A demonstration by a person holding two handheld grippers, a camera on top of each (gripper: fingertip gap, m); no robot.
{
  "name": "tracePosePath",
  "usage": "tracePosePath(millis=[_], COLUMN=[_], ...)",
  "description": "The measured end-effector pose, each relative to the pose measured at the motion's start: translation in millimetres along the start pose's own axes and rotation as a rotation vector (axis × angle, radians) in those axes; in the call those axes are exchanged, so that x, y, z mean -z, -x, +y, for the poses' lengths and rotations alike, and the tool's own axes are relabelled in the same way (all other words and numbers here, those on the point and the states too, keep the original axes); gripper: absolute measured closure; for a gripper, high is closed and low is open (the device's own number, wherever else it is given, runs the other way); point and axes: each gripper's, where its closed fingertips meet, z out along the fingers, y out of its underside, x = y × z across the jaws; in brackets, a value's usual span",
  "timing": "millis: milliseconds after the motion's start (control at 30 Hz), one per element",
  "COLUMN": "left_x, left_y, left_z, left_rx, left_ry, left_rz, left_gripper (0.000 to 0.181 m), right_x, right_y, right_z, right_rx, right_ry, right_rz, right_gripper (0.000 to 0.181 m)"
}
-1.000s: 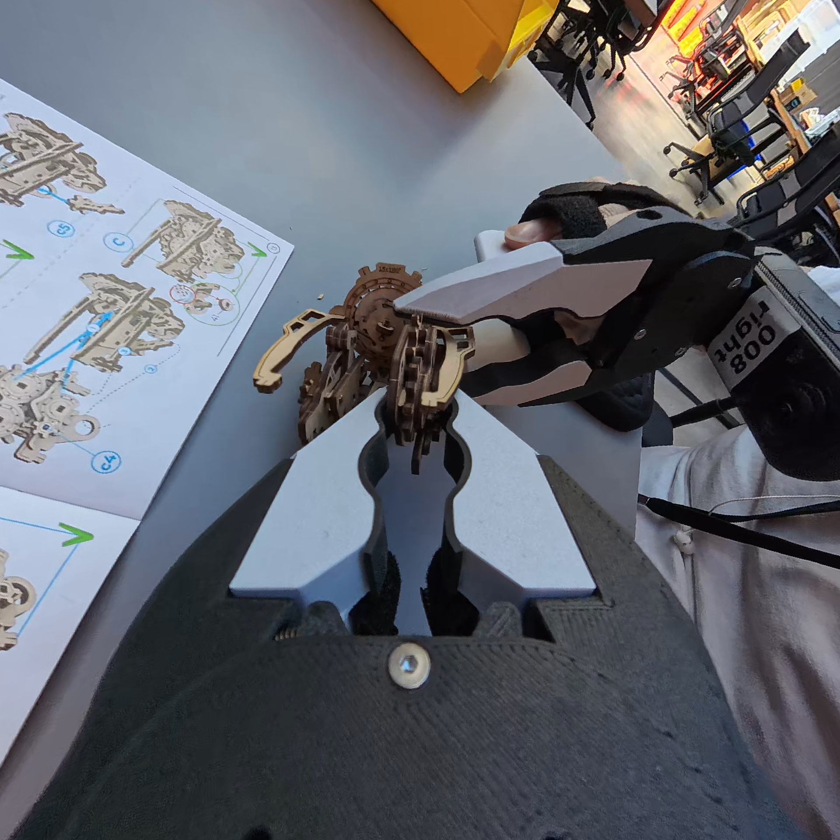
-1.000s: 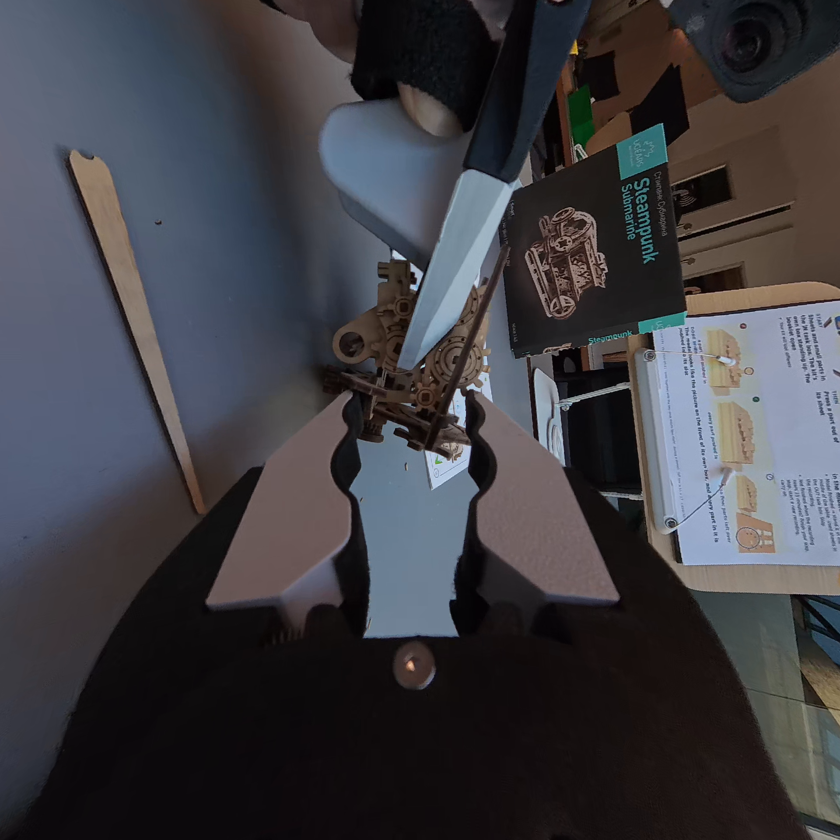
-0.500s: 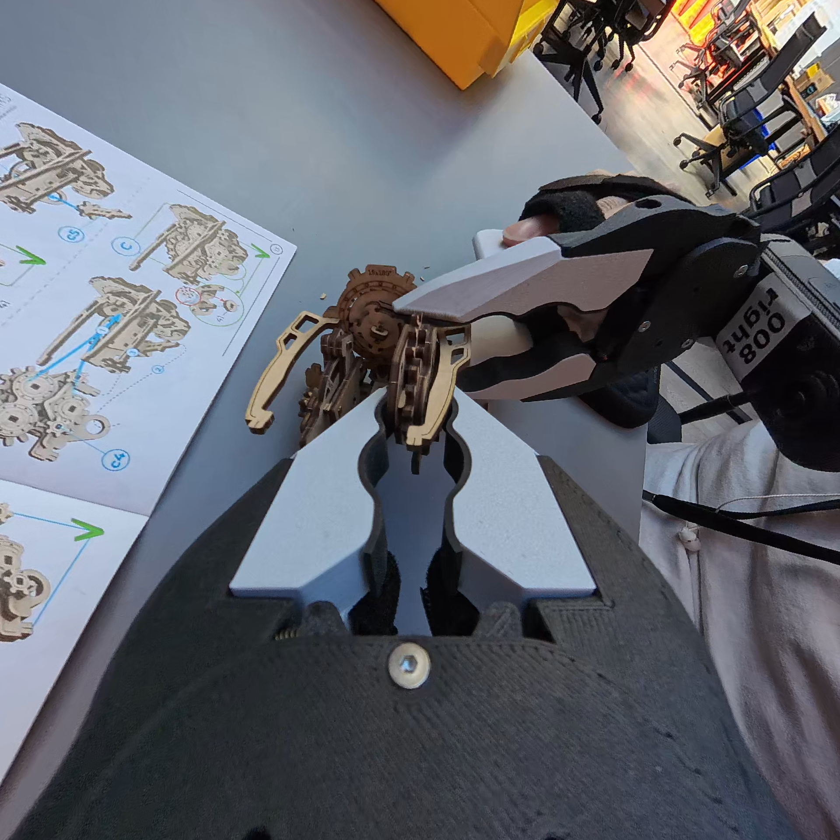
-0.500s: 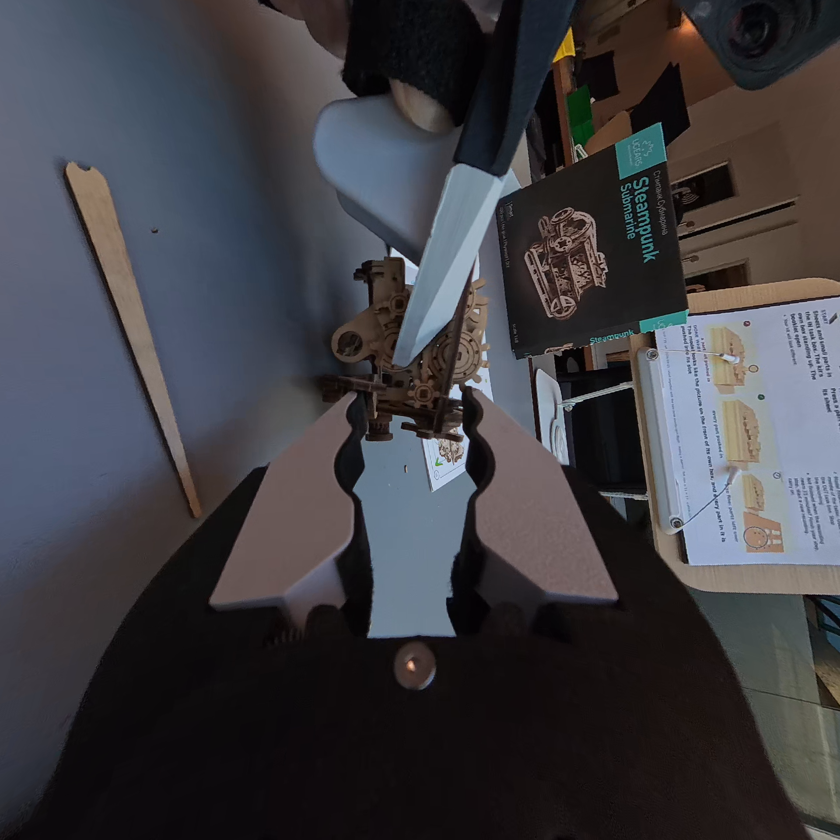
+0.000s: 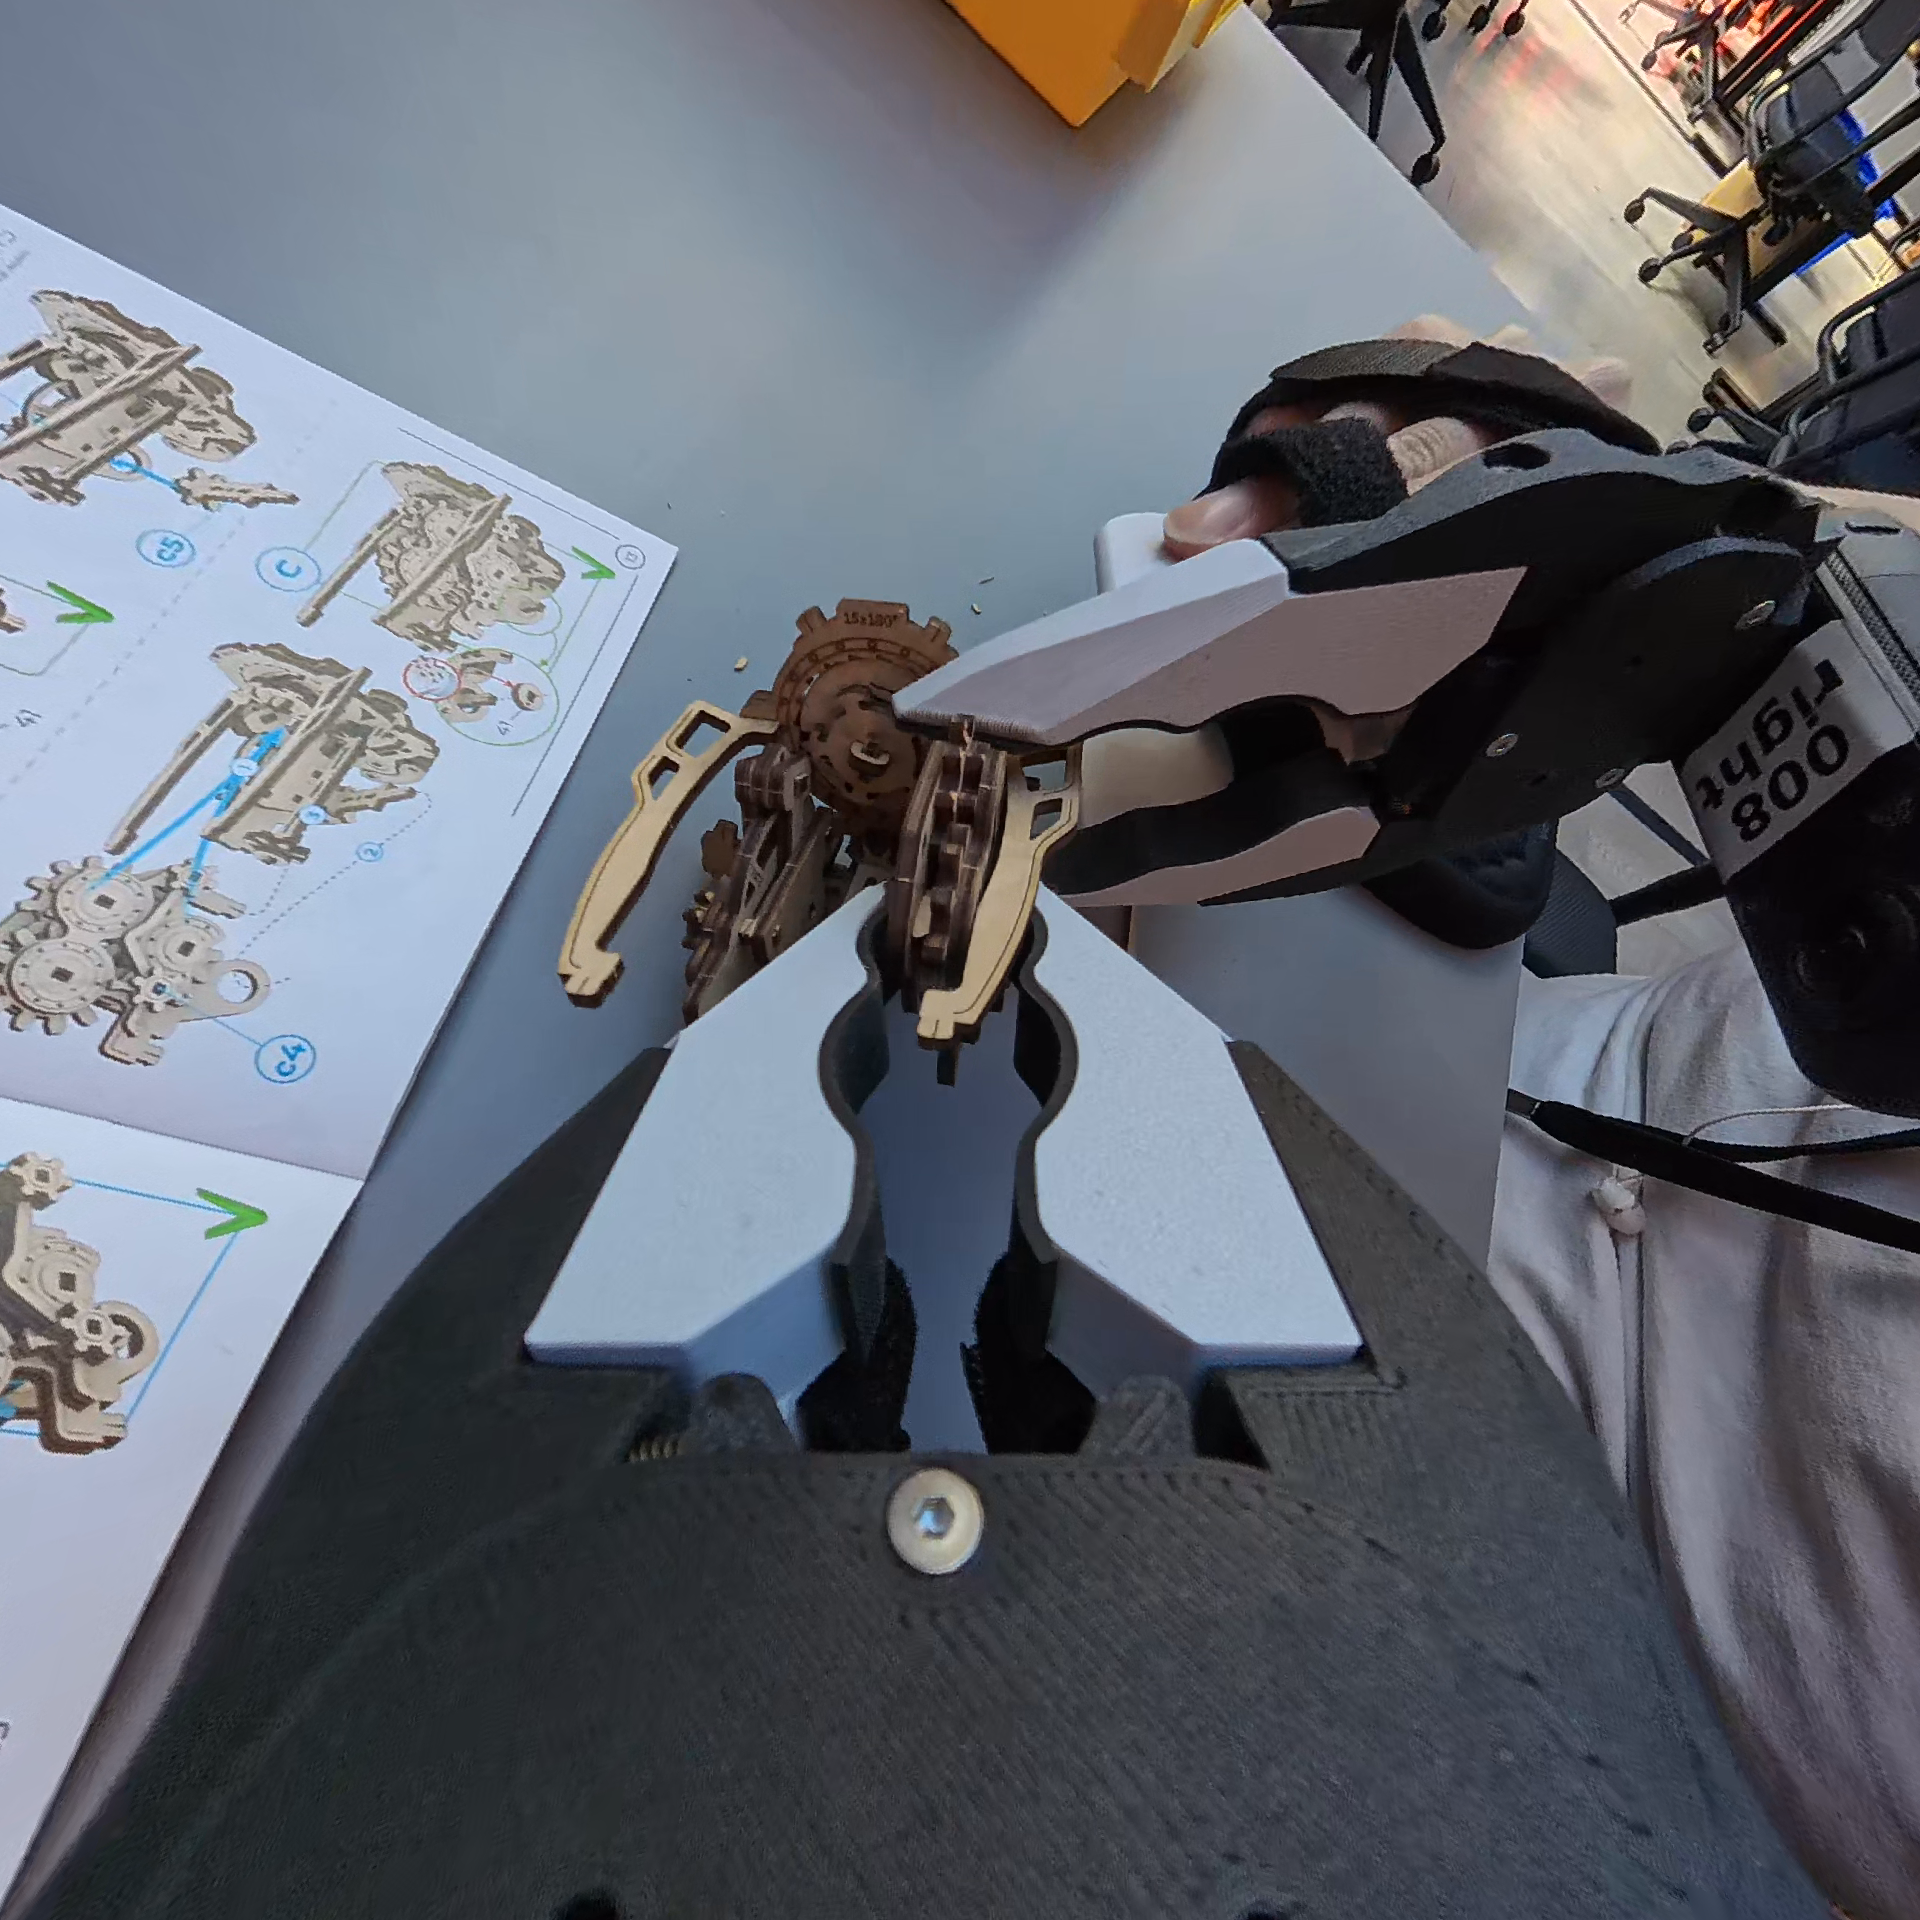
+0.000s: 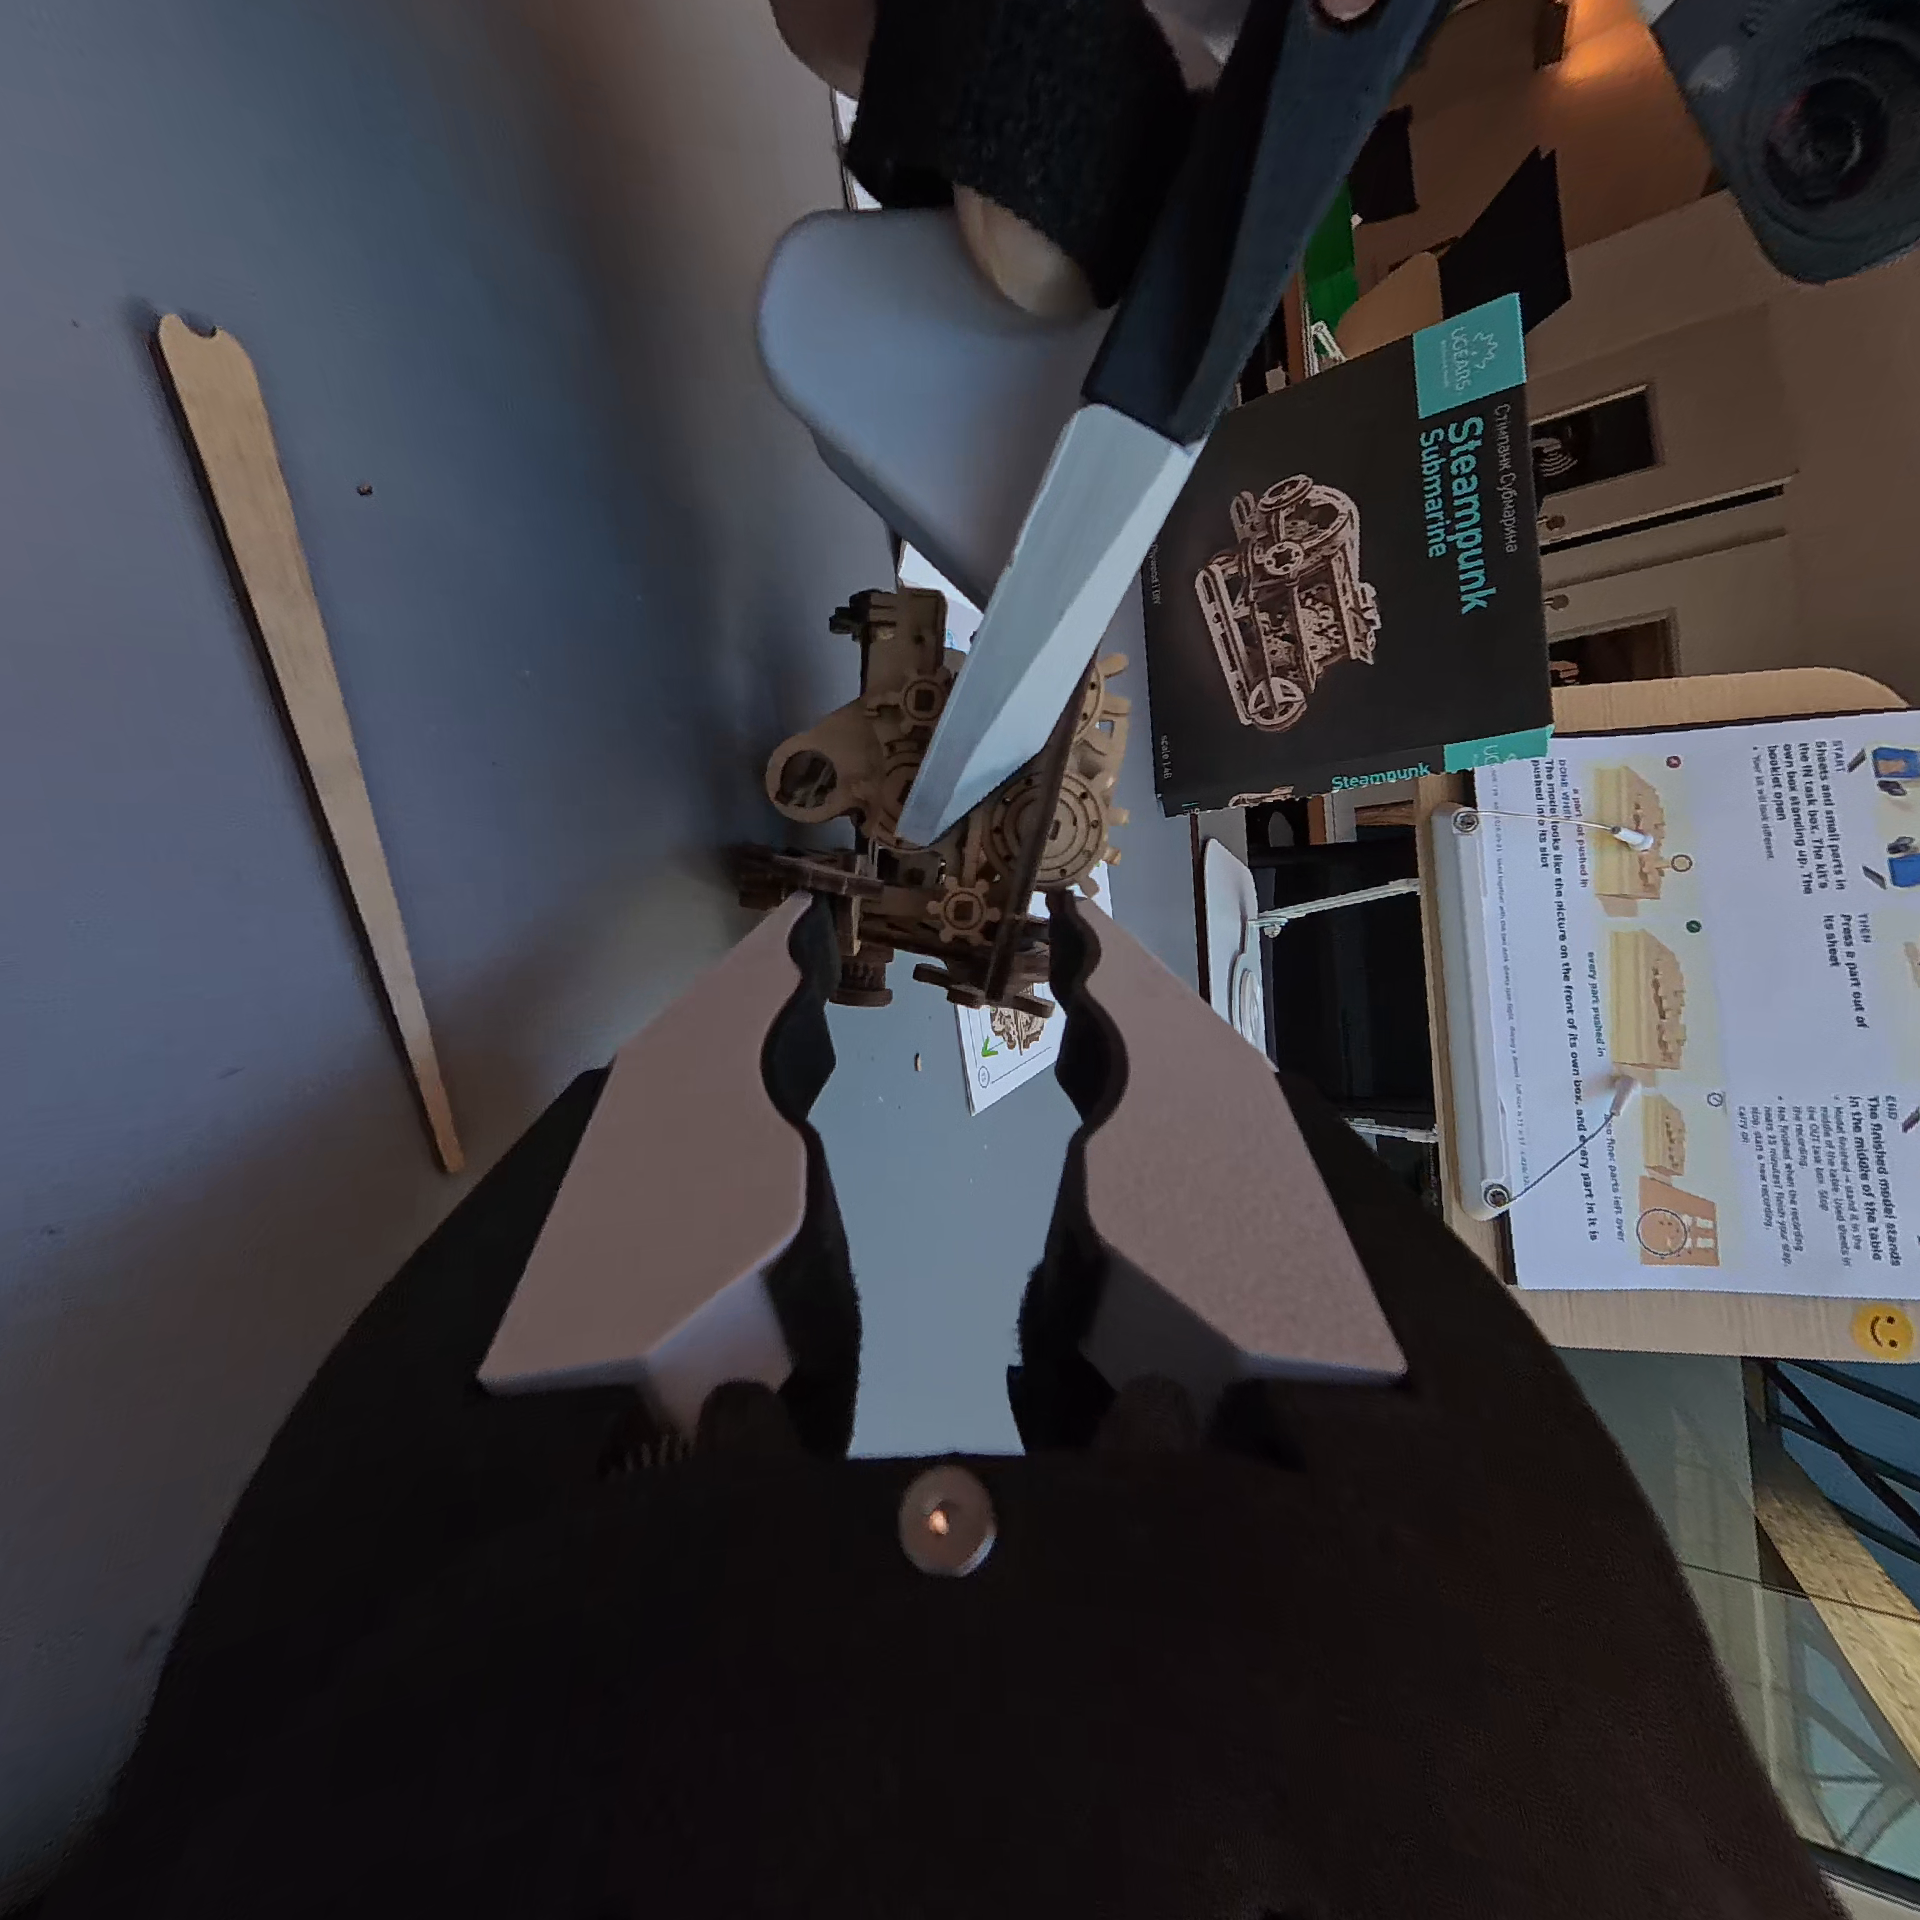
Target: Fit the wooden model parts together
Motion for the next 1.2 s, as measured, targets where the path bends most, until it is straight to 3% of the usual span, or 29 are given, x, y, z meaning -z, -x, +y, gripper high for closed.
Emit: tracePosePath(millis=[733, 933, 1133, 1200], left_x=[0.3, 0.8, -0.4, -0.5], left_y=[1.0, 0.2, -2.1, -3.6], left_z=[1.7, -2.7, -14.8, -19.8], left_rx=[0.014, 0.073, 0.132, 0.142], left_ry=[0.01, 0.011, 0.023, 0.019], left_rz=[0.018, 0.036, 0.063, 0.076], left_gripper=[0.164, 0.164, 0.163, 0.15], right_x=[0.1, -0.2, 2.7, 3.6], right_y=[1.0, -1.0, -5.9, -7.5], right_z=[-1.7, -0.6, 3.5, 5.3], right_rx=[-0.015, -0.071, -0.252, -0.33], right_ry=[-0.015, -0.037, -0.08, -0.098], right_rz=[0.006, -0.025, -0.118, -0.152], right_gripper=[0.144, 0.14, 0.14, 0.141])
